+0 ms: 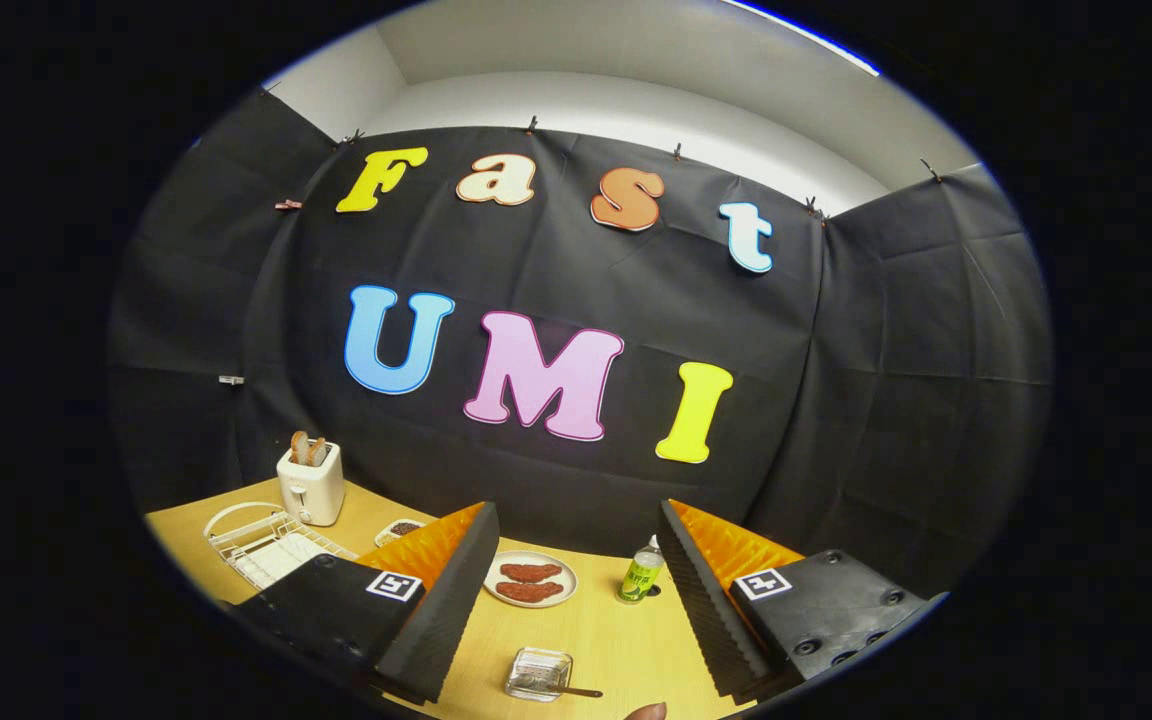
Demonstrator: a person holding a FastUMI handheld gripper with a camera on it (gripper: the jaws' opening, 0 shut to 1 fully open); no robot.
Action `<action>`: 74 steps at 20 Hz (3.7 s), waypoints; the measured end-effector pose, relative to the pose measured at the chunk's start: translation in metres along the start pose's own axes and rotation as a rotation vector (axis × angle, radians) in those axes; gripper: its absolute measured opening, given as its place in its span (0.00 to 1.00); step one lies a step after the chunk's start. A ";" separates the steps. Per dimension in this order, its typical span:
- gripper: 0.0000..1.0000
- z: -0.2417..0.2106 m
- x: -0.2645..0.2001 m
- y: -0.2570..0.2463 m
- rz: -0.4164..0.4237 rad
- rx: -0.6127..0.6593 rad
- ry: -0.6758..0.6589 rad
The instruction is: Take the plate from the dish rack, then take the spoon from the basket and place it into the plate.
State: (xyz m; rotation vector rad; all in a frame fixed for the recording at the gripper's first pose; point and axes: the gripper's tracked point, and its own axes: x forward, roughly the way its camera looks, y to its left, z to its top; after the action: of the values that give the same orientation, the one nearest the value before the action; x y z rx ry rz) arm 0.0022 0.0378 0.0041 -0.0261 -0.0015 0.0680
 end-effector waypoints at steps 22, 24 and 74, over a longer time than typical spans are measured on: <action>0.91 -0.167 0.067 0.180 0.080 0.075 0.638; 0.88 -0.190 0.065 0.187 0.049 0.034 0.707; 0.18 -0.296 -0.144 0.236 0.166 0.618 1.089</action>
State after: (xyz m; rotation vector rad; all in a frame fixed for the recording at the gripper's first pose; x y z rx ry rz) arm -0.1564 0.2559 -0.2978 0.5577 1.1095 0.2112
